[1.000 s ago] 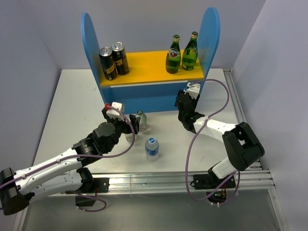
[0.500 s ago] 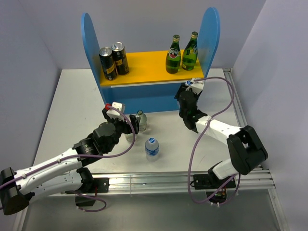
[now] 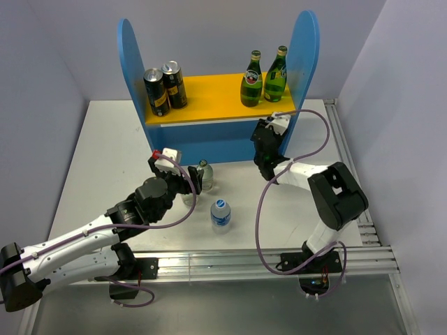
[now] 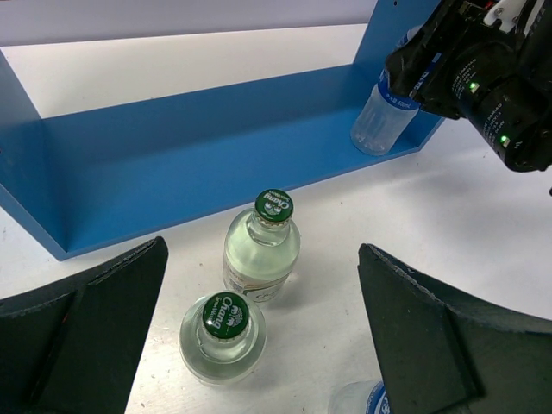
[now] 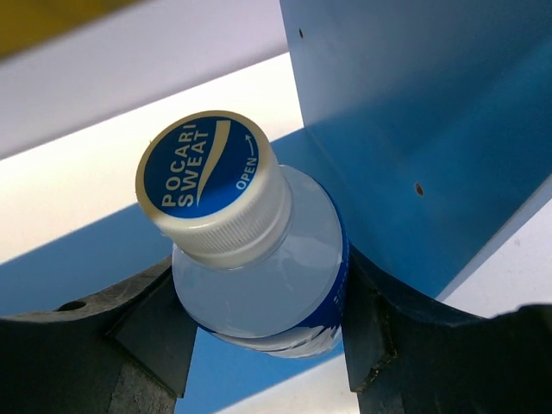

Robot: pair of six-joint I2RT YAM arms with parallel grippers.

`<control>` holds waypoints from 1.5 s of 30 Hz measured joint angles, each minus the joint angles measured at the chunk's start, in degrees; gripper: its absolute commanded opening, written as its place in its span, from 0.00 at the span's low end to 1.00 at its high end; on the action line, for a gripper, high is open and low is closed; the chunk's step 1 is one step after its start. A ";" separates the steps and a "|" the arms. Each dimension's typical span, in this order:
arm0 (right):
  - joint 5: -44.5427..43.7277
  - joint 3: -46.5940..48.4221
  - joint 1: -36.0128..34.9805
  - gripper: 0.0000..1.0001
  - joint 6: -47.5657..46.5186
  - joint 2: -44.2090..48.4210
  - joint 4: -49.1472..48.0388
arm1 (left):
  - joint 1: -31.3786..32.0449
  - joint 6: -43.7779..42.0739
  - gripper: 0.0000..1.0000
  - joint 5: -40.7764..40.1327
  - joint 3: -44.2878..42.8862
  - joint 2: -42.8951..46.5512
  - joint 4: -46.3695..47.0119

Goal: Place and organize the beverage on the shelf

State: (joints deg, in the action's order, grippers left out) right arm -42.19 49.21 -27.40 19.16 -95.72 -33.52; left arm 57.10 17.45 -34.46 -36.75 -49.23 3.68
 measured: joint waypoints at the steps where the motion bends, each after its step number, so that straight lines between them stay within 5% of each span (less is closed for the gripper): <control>1: -0.24 0.00 0.02 0.00 0.09 -0.28 -0.63 | 0.00 0.00 0.99 0.02 0.00 0.00 0.00; 8: -1.51 0.31 0.07 0.00 0.09 -2.49 -4.94 | 0.00 0.00 0.99 0.02 0.00 0.00 0.00; 10: -1.81 1.18 0.07 0.40 0.11 -3.17 -4.76 | 0.00 0.00 0.99 0.00 0.00 -0.02 0.00; 12: -1.70 1.51 0.11 0.99 0.28 -3.37 -4.52 | 0.00 0.00 0.99 0.00 0.00 -0.04 0.00; 28: 0.22 -3.19 0.26 1.00 1.01 3.13 -2.75 | 0.00 0.02 0.99 -0.13 0.00 -0.57 -0.04; 45: -1.46 -14.73 -6.38 1.00 9.16 32.35 10.97 | 0.90 2.25 0.99 1.27 0.11 0.92 -2.89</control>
State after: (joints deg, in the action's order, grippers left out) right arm -43.66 34.48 -33.78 28.32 -63.37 -22.55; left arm 58.00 19.70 -33.19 -36.64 -48.31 0.80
